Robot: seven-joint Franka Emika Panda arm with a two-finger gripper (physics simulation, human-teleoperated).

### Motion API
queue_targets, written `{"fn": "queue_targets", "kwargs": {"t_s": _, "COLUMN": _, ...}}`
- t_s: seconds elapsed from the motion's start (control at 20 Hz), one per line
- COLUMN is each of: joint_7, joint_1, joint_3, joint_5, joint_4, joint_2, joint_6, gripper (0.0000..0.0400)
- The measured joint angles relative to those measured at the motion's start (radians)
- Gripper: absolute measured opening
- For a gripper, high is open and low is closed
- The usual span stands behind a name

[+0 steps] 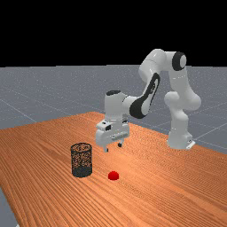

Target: Put the ball into the container

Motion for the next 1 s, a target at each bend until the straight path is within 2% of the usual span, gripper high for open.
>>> {"fn": "queue_targets", "kwargs": {"t_s": 0.05, "joint_7": 0.0, "joint_1": 0.0, "joint_3": 0.0, "joint_5": 0.0, "joint_4": 0.0, "joint_2": 0.0, "joint_6": 0.0, "gripper": 0.0243}}
{"fn": "queue_targets", "kwargs": {"t_s": 0.1, "joint_7": 0.0, "joint_1": 0.0, "joint_3": 0.0, "joint_5": 0.0, "joint_4": 0.0, "joint_2": 0.0, "joint_6": 0.0, "gripper": 0.0148}}
{"fn": "queue_targets", "kwargs": {"t_s": 0.15, "joint_7": 0.0, "joint_1": 0.0, "joint_3": 0.0, "joint_5": 0.0, "joint_4": 0.0, "joint_2": 0.0, "joint_6": 0.0, "gripper": 0.009}}
{"fn": "queue_targets", "kwargs": {"t_s": 0.25, "joint_7": 0.0, "joint_1": 0.0, "joint_3": 0.0, "joint_5": 0.0, "joint_4": 0.0, "joint_2": 0.0, "joint_6": 0.0, "gripper": 0.0033}}
{"fn": "queue_targets", "kwargs": {"t_s": 0.3, "joint_7": 0.0, "joint_1": 0.0, "joint_3": 0.0, "joint_5": 0.0, "joint_4": 0.008, "joint_2": 0.004, "joint_6": -0.012, "gripper": 0.0177}}
{"fn": "queue_targets", "kwargs": {"t_s": 0.35, "joint_7": 0.0, "joint_1": 0.0, "joint_3": 0.0, "joint_5": 0.0, "joint_4": 0.011, "joint_2": 0.005, "joint_6": -0.013, "gripper": 0.0265}}
{"fn": "queue_targets", "kwargs": {"t_s": 0.4, "joint_7": 0.0, "joint_1": 0.0, "joint_3": 0.0, "joint_5": 0.0, "joint_4": 0.013, "joint_2": 0.007, "joint_6": -0.016, "gripper": 0.0318}}
{"fn": "queue_targets", "kwargs": {"t_s": 0.45, "joint_7": 0.0, "joint_1": 0.0, "joint_3": 0.0, "joint_5": 0.0, "joint_4": 0.029, "joint_2": 0.016, "joint_6": -0.038, "gripper": 0.035}}
{"fn": "queue_targets", "kwargs": {"t_s": 0.6, "joint_7": 0.0, "joint_1": 0.0, "joint_3": 0.0, "joint_5": 0.0, "joint_4": 0.054, "joint_2": 0.042, "joint_6": -0.065, "gripper": 0.0389}}
{"fn": "queue_targets", "kwargs": {"t_s": 0.75, "joint_7": 0.0, "joint_1": 0.0, "joint_3": 0.0, "joint_5": 0.0, "joint_4": 0.059, "joint_2": 0.069, "joint_6": -0.05, "gripper": 0.0398}}
{"fn": "queue_targets", "kwargs": {"t_s": 0.8, "joint_7": 0.0, "joint_1": 0.001, "joint_3": 0.0, "joint_5": 0.0, "joint_4": 0.124, "joint_2": 0.117, "joint_6": -0.125, "gripper": 0.0399}}
{"fn": "queue_targets", "kwargs": {"t_s": 1.0, "joint_7": 0.0, "joint_1": 0.0, "joint_3": 0.0, "joint_5": 0.0, "joint_4": 0.13, "joint_2": 0.186, "joint_6": -0.073, "gripper": 0.04}}
